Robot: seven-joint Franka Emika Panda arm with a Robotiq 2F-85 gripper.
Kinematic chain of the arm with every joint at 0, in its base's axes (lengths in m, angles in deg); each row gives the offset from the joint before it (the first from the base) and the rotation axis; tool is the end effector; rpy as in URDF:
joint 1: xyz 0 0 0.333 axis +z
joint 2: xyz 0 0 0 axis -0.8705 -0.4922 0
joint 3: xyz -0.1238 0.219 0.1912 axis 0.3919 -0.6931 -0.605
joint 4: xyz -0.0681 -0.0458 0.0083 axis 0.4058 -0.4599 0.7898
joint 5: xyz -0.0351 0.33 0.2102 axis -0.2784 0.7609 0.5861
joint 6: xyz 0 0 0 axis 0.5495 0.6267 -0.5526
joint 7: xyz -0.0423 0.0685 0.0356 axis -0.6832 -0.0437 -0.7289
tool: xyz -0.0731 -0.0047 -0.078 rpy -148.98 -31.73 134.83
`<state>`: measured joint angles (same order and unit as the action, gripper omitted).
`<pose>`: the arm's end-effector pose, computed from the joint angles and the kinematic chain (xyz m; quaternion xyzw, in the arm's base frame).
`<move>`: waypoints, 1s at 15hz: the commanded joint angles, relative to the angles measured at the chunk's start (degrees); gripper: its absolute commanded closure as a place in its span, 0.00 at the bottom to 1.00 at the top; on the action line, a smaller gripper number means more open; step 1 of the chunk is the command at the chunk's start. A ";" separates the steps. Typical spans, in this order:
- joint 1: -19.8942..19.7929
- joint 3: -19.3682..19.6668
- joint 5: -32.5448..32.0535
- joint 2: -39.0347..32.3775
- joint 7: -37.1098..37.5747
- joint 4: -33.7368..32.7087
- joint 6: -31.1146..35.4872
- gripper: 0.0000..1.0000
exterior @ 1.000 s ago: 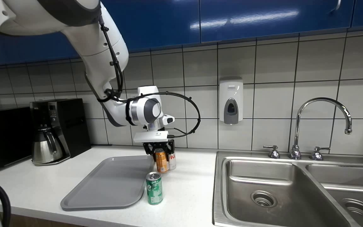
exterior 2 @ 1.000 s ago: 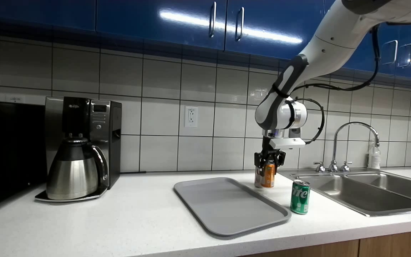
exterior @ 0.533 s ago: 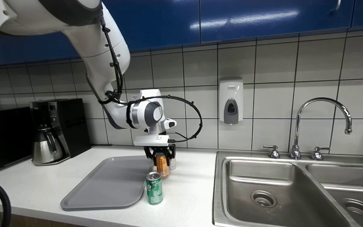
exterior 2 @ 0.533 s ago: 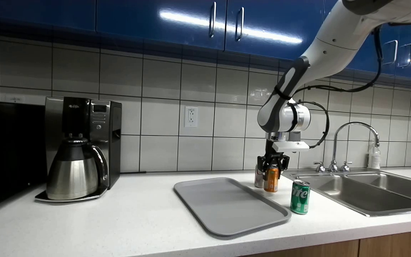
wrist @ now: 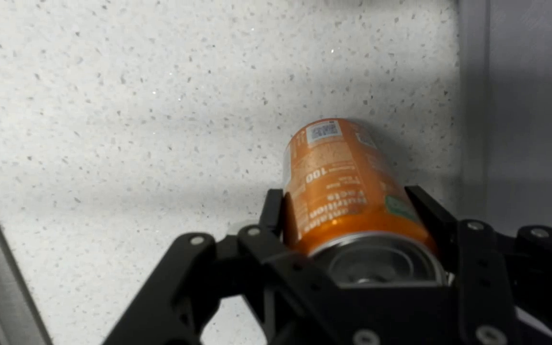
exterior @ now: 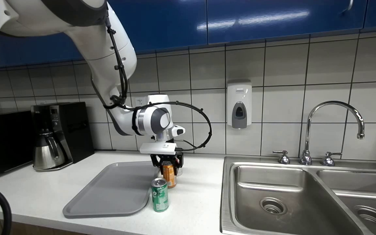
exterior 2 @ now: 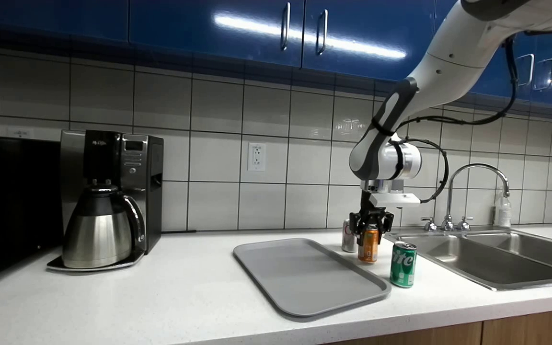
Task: Remove the cans from the tray and put them on the counter
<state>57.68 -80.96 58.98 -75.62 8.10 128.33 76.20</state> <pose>0.5920 -0.0468 0.2370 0.9979 0.0197 0.0599 0.0157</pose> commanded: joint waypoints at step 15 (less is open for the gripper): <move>-1.26 -0.58 2.32 9.86 -0.84 8.08 5.21 0.00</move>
<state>57.16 -80.96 60.58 -70.48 8.08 132.40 79.59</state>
